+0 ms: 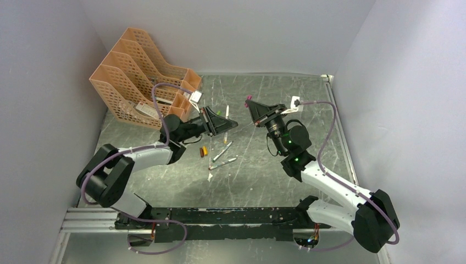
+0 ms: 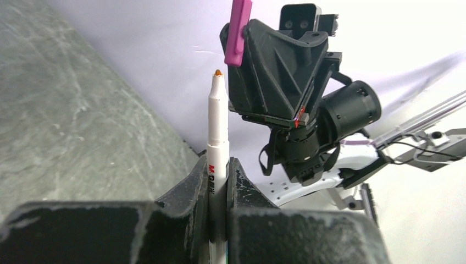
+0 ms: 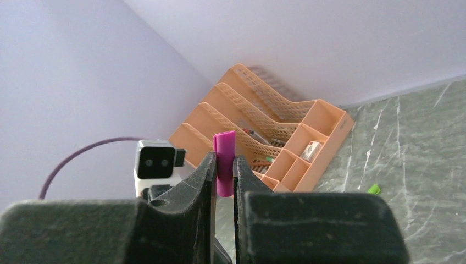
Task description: Insert the pens into the pen caps
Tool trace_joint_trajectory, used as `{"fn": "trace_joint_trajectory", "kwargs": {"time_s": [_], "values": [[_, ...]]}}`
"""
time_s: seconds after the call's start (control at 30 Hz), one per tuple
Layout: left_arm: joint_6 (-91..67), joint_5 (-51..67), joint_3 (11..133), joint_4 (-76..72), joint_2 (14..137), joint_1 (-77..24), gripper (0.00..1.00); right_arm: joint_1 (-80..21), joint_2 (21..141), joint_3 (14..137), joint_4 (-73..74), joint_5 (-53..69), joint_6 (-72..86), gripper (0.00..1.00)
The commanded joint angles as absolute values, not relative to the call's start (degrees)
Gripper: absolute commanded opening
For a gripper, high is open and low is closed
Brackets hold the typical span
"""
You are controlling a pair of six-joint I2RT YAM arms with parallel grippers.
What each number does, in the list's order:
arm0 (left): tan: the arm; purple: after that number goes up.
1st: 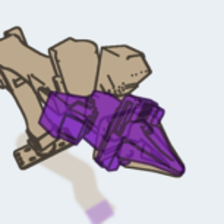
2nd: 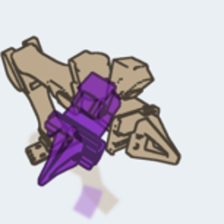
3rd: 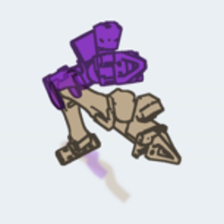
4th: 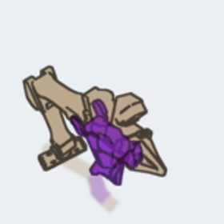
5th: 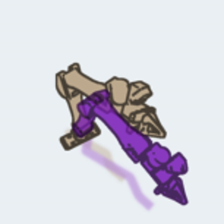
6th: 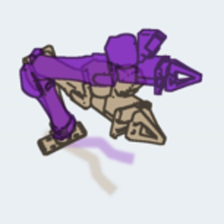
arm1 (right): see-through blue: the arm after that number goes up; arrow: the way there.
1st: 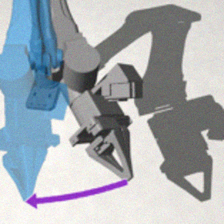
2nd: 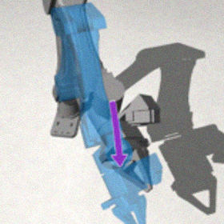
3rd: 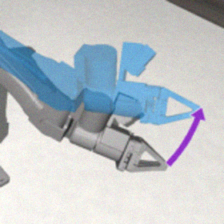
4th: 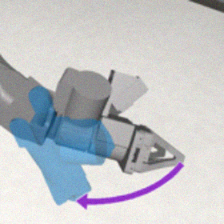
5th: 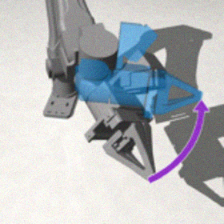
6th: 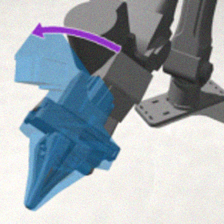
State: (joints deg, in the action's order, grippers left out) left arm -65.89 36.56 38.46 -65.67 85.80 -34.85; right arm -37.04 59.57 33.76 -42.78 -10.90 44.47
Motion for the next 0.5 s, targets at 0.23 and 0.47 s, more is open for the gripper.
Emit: {"fn": "trace_joint_trajectory", "kwargs": {"time_s": [0.23,0.47], "values": [[-66.4,36.4,44.6,-68.1,88.6,-39.0,0.07,-36.2,64.3,38.2,-48.0,-6.0,45.2,0.00],[-65.5,37.3,45.5,-67.0,89.4,-39.9,0.07,-36.2,65.7,40.1,-47.4,-3.0,43.7,0.00]]}}
